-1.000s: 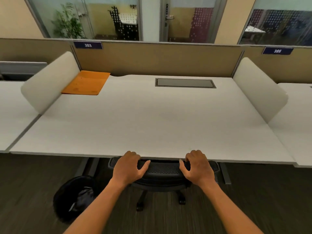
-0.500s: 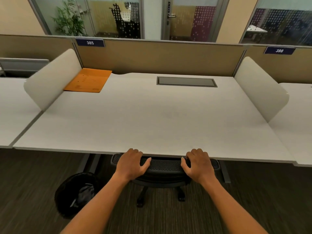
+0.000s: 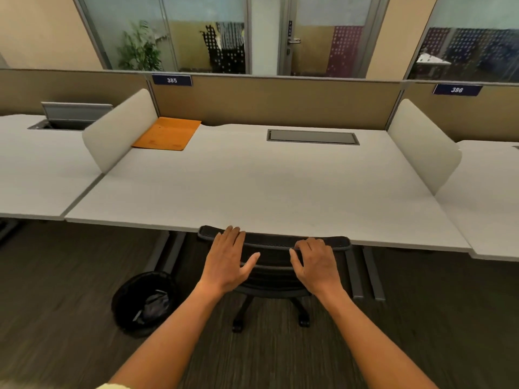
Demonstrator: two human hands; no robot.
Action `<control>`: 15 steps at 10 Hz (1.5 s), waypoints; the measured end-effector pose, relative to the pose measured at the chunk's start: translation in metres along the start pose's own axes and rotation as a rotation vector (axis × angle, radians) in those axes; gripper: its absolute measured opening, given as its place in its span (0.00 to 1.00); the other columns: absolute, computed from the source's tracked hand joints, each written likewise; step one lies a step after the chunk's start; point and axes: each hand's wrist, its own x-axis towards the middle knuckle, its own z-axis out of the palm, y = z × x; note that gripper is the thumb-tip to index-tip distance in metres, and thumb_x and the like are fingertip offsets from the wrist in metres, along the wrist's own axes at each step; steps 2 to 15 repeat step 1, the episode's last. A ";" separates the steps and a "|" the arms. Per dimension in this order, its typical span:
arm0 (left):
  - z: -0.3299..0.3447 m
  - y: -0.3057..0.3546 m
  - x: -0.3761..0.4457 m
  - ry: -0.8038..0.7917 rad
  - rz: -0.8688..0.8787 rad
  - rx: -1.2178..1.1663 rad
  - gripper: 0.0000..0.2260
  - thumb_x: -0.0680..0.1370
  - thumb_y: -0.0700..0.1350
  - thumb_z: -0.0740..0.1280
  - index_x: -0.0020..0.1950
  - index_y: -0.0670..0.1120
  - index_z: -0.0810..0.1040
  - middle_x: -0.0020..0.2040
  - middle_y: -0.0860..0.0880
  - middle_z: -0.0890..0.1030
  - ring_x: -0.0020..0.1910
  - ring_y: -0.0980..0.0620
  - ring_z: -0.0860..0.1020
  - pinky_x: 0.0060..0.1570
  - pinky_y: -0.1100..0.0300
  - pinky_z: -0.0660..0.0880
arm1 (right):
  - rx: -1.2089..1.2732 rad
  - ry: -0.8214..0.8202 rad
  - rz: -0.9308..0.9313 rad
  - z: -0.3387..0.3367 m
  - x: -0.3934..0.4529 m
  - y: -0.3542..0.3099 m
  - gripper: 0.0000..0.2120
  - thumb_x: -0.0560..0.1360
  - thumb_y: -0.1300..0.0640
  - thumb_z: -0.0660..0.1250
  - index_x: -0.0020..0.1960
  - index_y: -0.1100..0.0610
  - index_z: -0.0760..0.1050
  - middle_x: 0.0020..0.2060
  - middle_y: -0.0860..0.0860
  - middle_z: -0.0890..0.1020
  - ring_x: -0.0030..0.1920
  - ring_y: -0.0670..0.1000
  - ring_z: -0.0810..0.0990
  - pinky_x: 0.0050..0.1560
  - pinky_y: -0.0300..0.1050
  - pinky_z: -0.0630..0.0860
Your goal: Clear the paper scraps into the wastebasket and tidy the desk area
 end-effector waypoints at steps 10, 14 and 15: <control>-0.008 0.005 -0.023 -0.016 -0.021 -0.037 0.37 0.76 0.69 0.48 0.77 0.45 0.61 0.78 0.45 0.62 0.79 0.47 0.57 0.78 0.49 0.54 | -0.022 0.020 0.012 -0.006 -0.022 -0.008 0.16 0.77 0.45 0.60 0.55 0.54 0.78 0.46 0.50 0.81 0.45 0.50 0.78 0.43 0.45 0.77; -0.008 0.005 -0.023 -0.016 -0.021 -0.037 0.37 0.76 0.69 0.48 0.77 0.45 0.61 0.78 0.45 0.62 0.79 0.47 0.57 0.78 0.49 0.54 | -0.022 0.020 0.012 -0.006 -0.022 -0.008 0.16 0.77 0.45 0.60 0.55 0.54 0.78 0.46 0.50 0.81 0.45 0.50 0.78 0.43 0.45 0.77; -0.008 0.005 -0.023 -0.016 -0.021 -0.037 0.37 0.76 0.69 0.48 0.77 0.45 0.61 0.78 0.45 0.62 0.79 0.47 0.57 0.78 0.49 0.54 | -0.022 0.020 0.012 -0.006 -0.022 -0.008 0.16 0.77 0.45 0.60 0.55 0.54 0.78 0.46 0.50 0.81 0.45 0.50 0.78 0.43 0.45 0.77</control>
